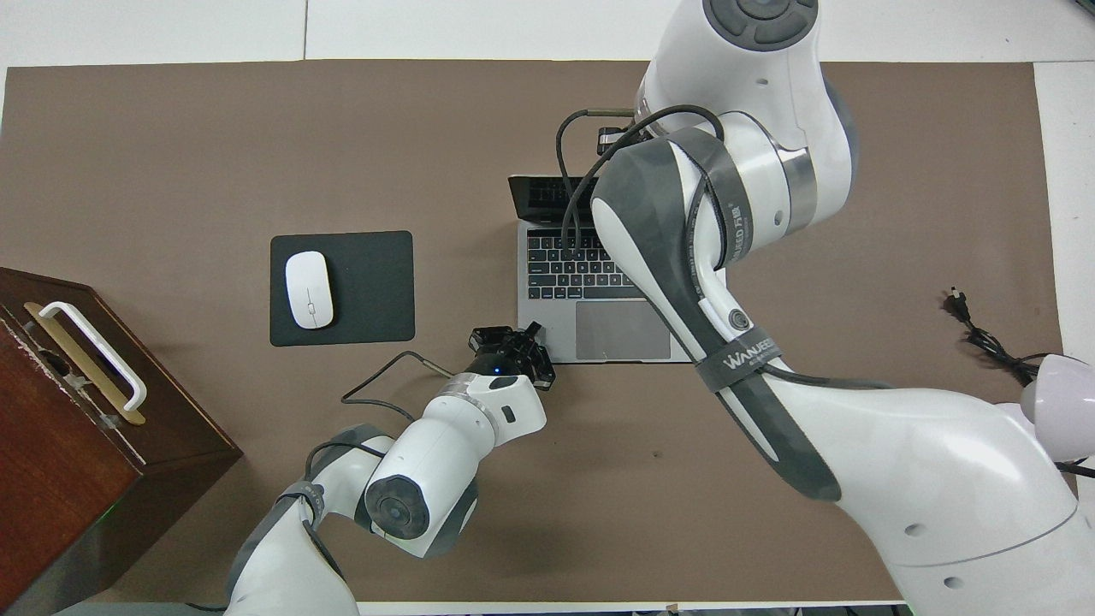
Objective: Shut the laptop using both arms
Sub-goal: 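Push the laptop lid down toward the keyboard with the right gripper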
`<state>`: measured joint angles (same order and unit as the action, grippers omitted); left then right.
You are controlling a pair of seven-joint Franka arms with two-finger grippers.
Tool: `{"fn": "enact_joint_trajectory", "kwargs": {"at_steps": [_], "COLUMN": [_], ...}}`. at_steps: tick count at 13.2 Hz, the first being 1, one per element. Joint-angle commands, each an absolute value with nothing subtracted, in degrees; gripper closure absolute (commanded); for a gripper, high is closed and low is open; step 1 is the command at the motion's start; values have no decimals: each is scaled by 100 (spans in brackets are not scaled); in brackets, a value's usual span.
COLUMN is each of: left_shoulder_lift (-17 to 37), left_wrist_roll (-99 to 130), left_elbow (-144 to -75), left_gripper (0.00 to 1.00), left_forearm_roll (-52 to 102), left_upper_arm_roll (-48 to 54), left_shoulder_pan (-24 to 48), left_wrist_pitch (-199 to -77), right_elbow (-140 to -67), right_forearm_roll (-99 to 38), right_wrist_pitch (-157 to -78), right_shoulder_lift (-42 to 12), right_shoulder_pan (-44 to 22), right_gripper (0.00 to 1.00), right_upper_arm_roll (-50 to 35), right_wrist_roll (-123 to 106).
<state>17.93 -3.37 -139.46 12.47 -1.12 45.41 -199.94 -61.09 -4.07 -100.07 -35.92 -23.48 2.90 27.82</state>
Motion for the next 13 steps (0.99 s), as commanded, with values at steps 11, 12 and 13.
{"fn": "enact_joint_trajectory", "kwargs": {"at_steps": [11,12,13], "left_shoulder_lift": [1723,1723,1723], "left_wrist_roll": [-439,-439,-439], "left_elbow": [-14599,-14599,-14599], "left_gripper": [100,100,100], "left_forearm_roll": [1318,1318,1318], "left_upper_arm_roll": [-220,-220,-220], "left_shoulder_pan": [4764,4772,4772], "left_wrist_pitch": [-20074,-20074,-20074], "right_elbow": [-8523,-8752,-8937], "right_forearm_roll": [-1722,-1731,-1731], "right_wrist_pitch": [-9904,-10010,-10141], "right_shoulder_lift": [-2576,-2497,-2435], "right_shoulder_pan": [-2188,-2215,-2215], "right_gripper": [100,100,100], "right_upper_arm_roll": [229,229,229], "right_wrist_roll": [2716,2716,2707]}}
